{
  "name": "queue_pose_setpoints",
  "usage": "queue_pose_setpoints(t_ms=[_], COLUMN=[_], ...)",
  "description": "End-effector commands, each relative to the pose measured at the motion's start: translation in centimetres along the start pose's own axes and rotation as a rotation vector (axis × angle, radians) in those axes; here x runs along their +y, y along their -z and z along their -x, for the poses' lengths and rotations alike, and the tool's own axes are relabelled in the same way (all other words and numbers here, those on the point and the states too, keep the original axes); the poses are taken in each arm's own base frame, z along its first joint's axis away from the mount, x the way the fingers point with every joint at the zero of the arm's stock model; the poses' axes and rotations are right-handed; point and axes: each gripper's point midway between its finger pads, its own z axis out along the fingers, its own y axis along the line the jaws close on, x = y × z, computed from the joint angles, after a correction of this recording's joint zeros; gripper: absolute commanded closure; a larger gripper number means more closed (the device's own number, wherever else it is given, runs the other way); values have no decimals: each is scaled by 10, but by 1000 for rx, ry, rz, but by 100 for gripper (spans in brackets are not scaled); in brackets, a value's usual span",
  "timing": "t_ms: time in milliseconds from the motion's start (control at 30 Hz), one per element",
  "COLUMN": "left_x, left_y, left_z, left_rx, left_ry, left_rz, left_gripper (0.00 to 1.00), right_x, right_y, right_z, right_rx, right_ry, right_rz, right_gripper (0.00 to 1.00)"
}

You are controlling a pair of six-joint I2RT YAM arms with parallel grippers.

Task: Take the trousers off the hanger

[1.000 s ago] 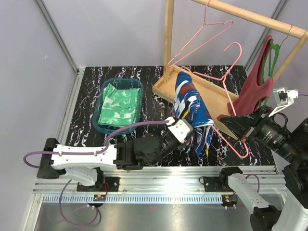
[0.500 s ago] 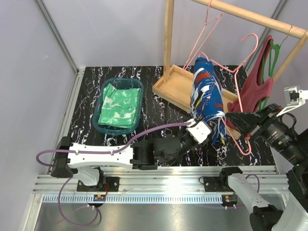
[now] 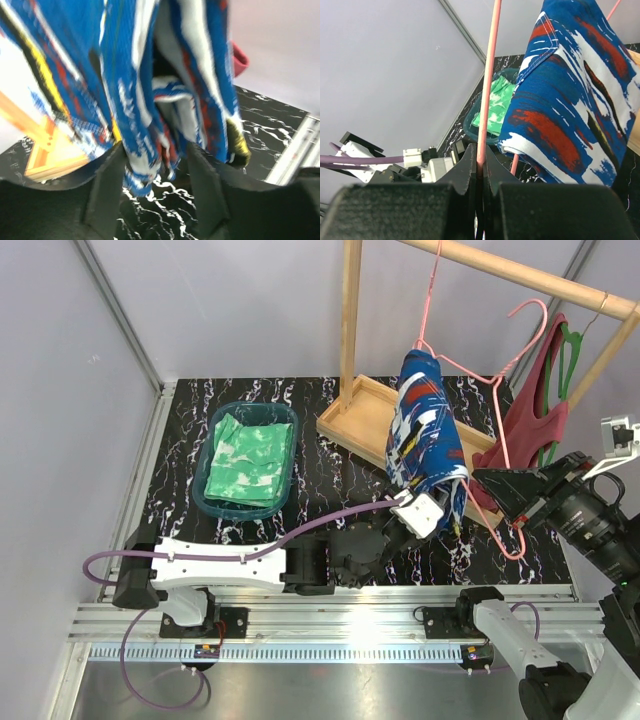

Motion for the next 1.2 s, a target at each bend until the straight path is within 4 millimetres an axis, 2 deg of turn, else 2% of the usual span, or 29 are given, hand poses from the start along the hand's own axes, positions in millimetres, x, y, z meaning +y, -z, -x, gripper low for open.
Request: queue_pose_setpoints(t_ms=[0, 100, 333, 400, 433, 467, 567, 733, 767, 800, 1000, 1067, 1100, 1167], left_x=[16, 15, 15, 16, 17, 20, 24, 32, 32, 32, 25, 24, 22, 22], left_y=[-2, -3, -9, -12, -13, -13, -13, -8, -8, -8, -10, -7, -5, 0], left_z=[21, 25, 38, 39, 39, 39, 36, 35, 35, 37, 39, 39, 40, 38], left_rx=[-65, -94, -151, -151, -149, -146, -144, -151, -152, -157, -165, -174, -182, -187], left_ry=[60, 89, 153, 148, 144, 143, 128, 113, 112, 118, 121, 146, 151, 172], left_rz=[106, 105, 138, 159, 172, 192, 209, 241, 241, 237, 199, 176, 156, 132], left_gripper=[38, 30, 27, 30, 33, 41, 46, 45, 43, 35, 29, 30, 34, 37], right_x=[49, 54, 58, 59, 59, 60, 61, 62, 63, 63, 64, 59, 57, 49], right_y=[19, 20, 24, 26, 25, 27, 29, 28, 28, 28, 29, 25, 23, 17], right_z=[62, 61, 59, 58, 58, 58, 59, 61, 60, 60, 61, 61, 61, 62], right_rx=[-263, -262, -264, -269, -267, -271, -277, -281, -278, -277, -281, -276, -274, -269], right_ry=[154, 144, 140, 142, 142, 144, 152, 150, 148, 149, 153, 153, 154, 149], right_rz=[159, 178, 192, 193, 192, 194, 194, 195, 201, 202, 204, 185, 179, 157], right_gripper=[100, 100, 100, 100, 100, 100, 100, 100, 100, 100, 100, 100, 100, 100])
